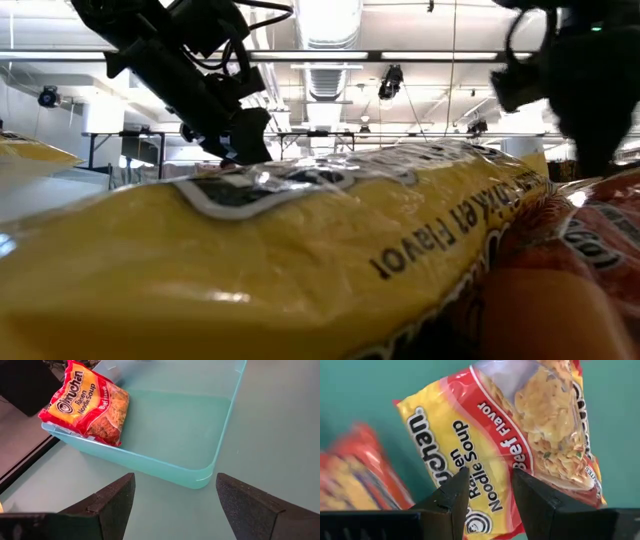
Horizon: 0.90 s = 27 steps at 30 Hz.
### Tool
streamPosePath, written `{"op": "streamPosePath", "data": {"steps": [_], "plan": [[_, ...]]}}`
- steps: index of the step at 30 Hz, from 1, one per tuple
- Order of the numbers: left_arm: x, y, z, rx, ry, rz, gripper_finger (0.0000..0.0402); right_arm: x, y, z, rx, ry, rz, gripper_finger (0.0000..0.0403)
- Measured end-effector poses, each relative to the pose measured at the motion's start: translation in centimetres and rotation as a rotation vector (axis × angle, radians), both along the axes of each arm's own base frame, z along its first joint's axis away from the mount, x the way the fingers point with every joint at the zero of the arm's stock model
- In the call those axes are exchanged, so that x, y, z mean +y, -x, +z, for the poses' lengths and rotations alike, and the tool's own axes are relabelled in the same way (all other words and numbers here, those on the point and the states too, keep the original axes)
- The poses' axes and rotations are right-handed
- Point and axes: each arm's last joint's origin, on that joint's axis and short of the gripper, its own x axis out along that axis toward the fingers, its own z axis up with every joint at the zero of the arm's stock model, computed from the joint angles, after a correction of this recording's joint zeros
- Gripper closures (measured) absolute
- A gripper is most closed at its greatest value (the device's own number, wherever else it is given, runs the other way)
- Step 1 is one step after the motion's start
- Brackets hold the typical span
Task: Sort Maruchan noodles
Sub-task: Put the middle right red noodle pack into the green bin
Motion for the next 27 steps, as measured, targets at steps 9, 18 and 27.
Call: {"op": "streamPosePath", "data": {"steps": [9,18,27], "plan": [[-0.1,-0.3,0.3,-0.045,0.026,-0.024,0.0139,-0.7,-4.1,1.3,-0.467,0.203,0.098,0.0264],[-0.5,-0.8,0.5,-0.106,0.139,-0.129,0.0139,-1.0,-6.5,4.2,-0.751,0.199,0.193,0.0264],[-1.4,-2.2,1.1,-0.343,0.450,-0.280,0.0139,-2.2,-1.8,3.2,-0.323,0.174,-0.061,0.0264]]}}
